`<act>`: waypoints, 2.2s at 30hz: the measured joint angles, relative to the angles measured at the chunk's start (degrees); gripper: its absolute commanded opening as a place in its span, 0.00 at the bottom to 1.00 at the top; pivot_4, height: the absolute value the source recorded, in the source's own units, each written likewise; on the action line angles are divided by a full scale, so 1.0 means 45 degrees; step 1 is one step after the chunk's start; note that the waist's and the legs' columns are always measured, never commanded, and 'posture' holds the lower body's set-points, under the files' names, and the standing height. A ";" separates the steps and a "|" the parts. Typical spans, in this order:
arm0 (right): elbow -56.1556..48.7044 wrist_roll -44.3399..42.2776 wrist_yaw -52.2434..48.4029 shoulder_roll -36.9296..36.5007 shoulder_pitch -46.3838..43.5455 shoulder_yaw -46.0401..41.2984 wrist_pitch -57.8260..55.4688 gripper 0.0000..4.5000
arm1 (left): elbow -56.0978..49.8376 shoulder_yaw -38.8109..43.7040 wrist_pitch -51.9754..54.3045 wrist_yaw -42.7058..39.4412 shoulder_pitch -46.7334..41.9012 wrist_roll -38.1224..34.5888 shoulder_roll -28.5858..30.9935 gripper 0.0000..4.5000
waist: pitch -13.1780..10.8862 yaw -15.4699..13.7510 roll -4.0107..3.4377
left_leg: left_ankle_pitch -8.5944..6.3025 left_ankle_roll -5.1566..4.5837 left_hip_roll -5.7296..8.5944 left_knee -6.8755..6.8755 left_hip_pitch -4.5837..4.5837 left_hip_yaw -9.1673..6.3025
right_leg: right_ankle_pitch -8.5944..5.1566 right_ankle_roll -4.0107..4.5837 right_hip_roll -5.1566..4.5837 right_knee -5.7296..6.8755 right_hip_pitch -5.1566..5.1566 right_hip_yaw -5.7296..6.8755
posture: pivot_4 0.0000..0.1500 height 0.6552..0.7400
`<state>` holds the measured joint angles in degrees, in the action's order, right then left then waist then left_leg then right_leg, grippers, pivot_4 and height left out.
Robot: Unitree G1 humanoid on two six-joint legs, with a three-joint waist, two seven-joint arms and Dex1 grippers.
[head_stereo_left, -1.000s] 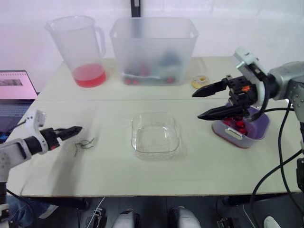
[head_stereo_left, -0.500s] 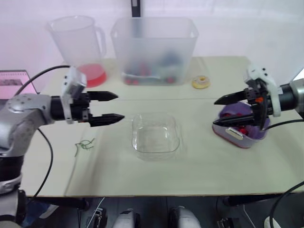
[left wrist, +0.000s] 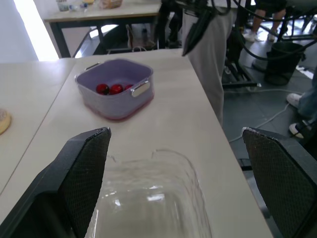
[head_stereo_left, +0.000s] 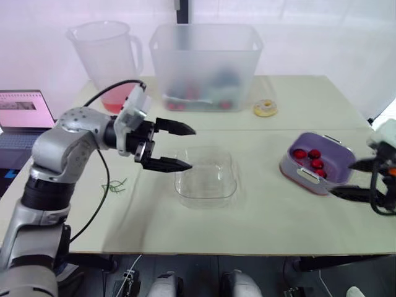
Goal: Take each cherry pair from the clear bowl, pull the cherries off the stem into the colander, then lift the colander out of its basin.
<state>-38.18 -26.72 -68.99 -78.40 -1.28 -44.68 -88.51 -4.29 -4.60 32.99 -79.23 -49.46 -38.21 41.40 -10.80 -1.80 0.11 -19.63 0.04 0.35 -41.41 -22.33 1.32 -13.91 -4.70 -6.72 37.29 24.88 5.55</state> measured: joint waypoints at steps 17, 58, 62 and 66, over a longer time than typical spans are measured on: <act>0.0372 -0.0532 0.2726 0.0679 -0.0869 0.1348 0.1144 1.00 | 0.0254 0.0305 0.0091 0.1487 -0.0153 0.0448 -0.0456 0.99 | 0.0002 0.0051 0.0006 | -0.0010 -0.0019 0.0001 -0.0019 0.0012 -0.0006 | -0.0001 -0.0001 0.0006 -0.0001 -0.0015 -0.0015 | 1.00 0.39; 0.6969 0.1760 0.2951 0.1880 -0.6232 1.1108 0.6691 0.05 | -0.2565 0.1280 0.1340 0.4566 0.2290 0.0160 0.0094 1.00 | -0.0001 0.0234 0.0011 | -0.0009 -0.0015 0.0004 -0.0031 -0.0002 -0.0007 | -0.0001 -0.0002 -0.0008 -0.0006 -0.0013 0.0000 | 1.00 0.39; 0.6588 0.1779 0.2789 0.1510 -0.6230 1.1056 0.6705 0.05 | -0.2301 0.1168 0.1140 0.4401 0.1999 0.0337 0.0007 1.00 | -0.0002 0.0236 0.0009 | -0.0009 -0.0015 0.0004 -0.0031 -0.0002 -0.0006 | -0.0001 -0.0001 -0.0008 -0.0005 -0.0013 0.0000 | 1.00 0.39; 0.6257 0.1767 0.2455 0.0929 -0.6258 1.1045 0.6759 0.05 | -0.2174 0.0981 0.1004 0.4308 0.1860 0.0428 -0.0243 1.00 | -0.0002 0.0232 0.0009 | -0.0009 -0.0015 0.0005 -0.0032 -0.0002 -0.0006 | -0.0001 -0.0002 -0.0009 -0.0005 -0.0012 0.0000 | 1.00 0.39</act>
<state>-10.02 -18.76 -57.95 -74.21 -29.44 5.02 -58.10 -14.07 -0.18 37.50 -59.85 -41.09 -36.29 40.31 -10.81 -0.76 0.15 -19.67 -0.03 0.37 -41.55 -22.34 1.30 -13.91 -4.71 -6.76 37.26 24.82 5.55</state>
